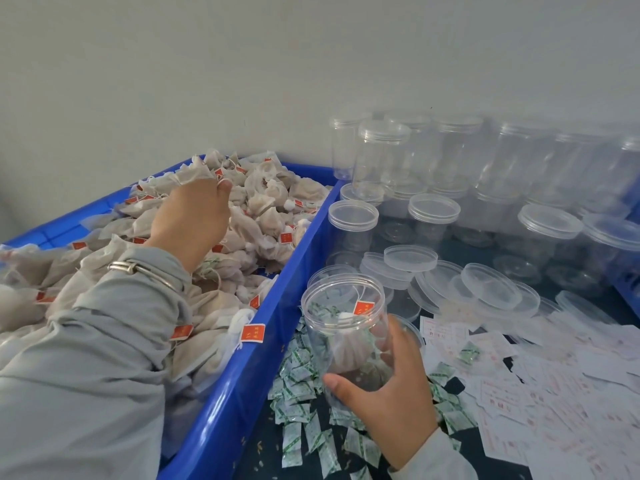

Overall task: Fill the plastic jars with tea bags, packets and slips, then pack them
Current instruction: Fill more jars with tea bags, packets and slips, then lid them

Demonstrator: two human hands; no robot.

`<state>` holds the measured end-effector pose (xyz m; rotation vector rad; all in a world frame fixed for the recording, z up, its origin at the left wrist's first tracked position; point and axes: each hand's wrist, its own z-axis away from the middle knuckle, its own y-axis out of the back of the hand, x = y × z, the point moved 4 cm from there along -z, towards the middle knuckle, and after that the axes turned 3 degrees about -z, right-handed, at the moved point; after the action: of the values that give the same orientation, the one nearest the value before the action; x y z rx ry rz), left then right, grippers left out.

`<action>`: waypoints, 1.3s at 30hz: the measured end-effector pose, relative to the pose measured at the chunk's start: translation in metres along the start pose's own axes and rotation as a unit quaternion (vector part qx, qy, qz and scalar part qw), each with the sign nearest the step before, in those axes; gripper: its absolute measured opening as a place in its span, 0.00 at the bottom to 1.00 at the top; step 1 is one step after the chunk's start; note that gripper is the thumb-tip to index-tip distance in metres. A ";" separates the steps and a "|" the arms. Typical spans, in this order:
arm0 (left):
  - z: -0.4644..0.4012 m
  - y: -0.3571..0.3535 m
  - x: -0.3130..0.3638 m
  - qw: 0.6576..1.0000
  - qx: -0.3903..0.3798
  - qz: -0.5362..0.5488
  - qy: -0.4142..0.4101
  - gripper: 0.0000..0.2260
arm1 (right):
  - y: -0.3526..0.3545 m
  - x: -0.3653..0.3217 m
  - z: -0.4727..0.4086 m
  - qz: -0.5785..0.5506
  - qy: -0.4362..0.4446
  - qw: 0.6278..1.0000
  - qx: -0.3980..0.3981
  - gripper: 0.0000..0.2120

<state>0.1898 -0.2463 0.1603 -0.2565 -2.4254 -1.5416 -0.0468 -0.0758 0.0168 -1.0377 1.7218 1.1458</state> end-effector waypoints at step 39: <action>0.096 -0.017 0.101 0.812 -0.430 0.275 -0.284 0.25 | -0.004 0.004 0.000 -0.027 -0.005 1.000 0.001 0.51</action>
<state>0.0774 -0.1652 0.1380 -1.6177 -1.4722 -2.3260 -0.0448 -0.0773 0.0120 -1.0700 1.6763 1.1132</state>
